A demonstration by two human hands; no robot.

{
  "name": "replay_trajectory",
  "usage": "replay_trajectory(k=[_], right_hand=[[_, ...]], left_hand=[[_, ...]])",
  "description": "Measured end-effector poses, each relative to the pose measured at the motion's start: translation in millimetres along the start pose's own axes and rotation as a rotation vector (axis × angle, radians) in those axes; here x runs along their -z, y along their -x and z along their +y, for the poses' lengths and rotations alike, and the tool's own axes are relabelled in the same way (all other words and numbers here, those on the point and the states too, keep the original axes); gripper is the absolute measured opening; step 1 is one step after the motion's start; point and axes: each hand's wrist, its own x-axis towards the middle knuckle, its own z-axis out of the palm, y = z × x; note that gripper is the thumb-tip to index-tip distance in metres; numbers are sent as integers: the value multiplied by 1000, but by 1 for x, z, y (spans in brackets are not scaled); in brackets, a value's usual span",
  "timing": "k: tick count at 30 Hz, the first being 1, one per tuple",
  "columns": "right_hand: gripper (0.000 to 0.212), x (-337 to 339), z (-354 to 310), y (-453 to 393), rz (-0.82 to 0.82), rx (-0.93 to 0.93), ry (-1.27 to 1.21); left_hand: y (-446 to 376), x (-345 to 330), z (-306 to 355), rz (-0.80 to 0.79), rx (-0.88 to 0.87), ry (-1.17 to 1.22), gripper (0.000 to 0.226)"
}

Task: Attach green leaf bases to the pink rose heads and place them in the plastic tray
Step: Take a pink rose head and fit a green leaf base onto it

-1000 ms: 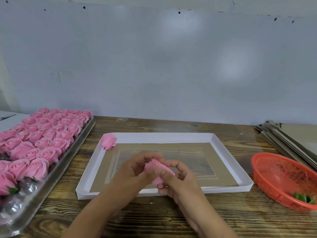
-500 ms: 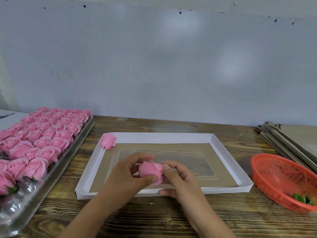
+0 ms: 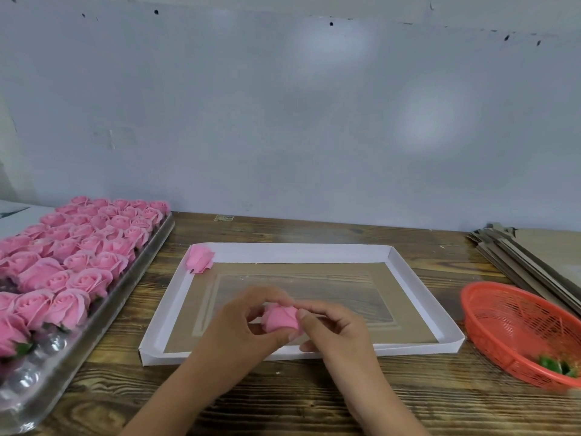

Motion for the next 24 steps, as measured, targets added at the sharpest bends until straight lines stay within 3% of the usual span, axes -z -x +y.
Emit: replay_trajectory(k=[4, 14, 16, 20, 22, 24], right_hand=[[15, 2, 0, 0, -10, -10, -21], [21, 3, 0, 0, -12, 13, 79], [22, 14, -6, -4, 82, 83, 166], [37, 86, -43, -9, 413, 266, 499], [36, 141, -58, -10, 557, 165, 726], [34, 197, -60, -17, 594, -87, 951]], left_hand=[[-1, 3, 3, 32, 26, 64, 25], [0, 4, 3, 16, 31, 52, 25], [2, 6, 1, 52, 47, 78, 14], [4, 9, -5, 106, 102, 83, 18], [5, 9, -5, 106, 105, 64, 18], [6, 8, -5, 109, 101, 59, 19]])
